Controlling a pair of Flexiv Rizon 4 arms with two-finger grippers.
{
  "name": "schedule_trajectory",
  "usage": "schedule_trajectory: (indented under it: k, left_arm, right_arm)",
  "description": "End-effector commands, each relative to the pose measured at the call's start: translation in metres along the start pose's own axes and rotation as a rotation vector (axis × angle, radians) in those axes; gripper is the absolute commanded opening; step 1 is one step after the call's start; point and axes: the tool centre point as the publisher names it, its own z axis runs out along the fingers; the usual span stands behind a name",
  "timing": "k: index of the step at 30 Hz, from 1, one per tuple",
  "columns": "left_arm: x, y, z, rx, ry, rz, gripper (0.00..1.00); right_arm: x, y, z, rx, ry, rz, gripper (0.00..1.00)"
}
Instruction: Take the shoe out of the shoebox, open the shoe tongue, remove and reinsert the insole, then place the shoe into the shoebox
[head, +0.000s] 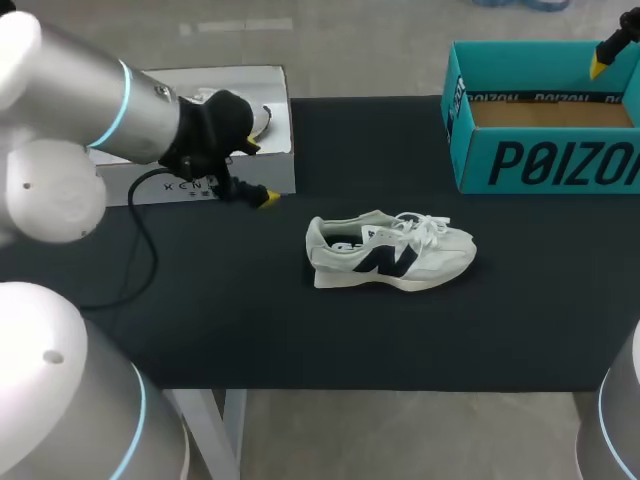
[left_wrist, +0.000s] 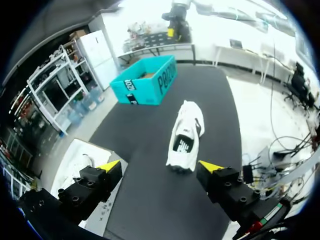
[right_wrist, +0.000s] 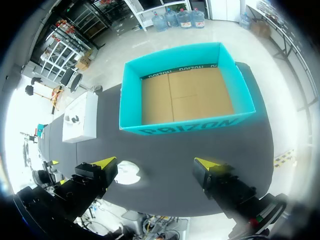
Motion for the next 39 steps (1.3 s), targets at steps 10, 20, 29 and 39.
schedule_trajectory:
  k: [10, 20, 29, 39]
  left_arm:
    - [0.007, 0.013, -0.009, 0.189, 0.346, 0.377, 1.0]
    - [0.007, 0.013, -0.009, 0.189, 0.346, 0.377, 1.0]
    - [0.021, 0.023, 0.018, 0.204, 0.455, 0.3, 1.0]
    - [0.039, 0.046, 0.069, 0.219, 0.547, 0.221, 1.0]
  right_arm:
    - [0.0, 0.0, 0.0, 0.0, -0.002, 0.001, 1.0]
    - [0.0, 0.0, 0.0, 0.0, -0.002, 0.001, 1.0]
    - [0.0, 0.0, 0.0, 0.0, -0.002, 0.001, 1.0]
    - [0.0, 0.0, 0.0, 0.0, -0.002, 0.001, 1.0]
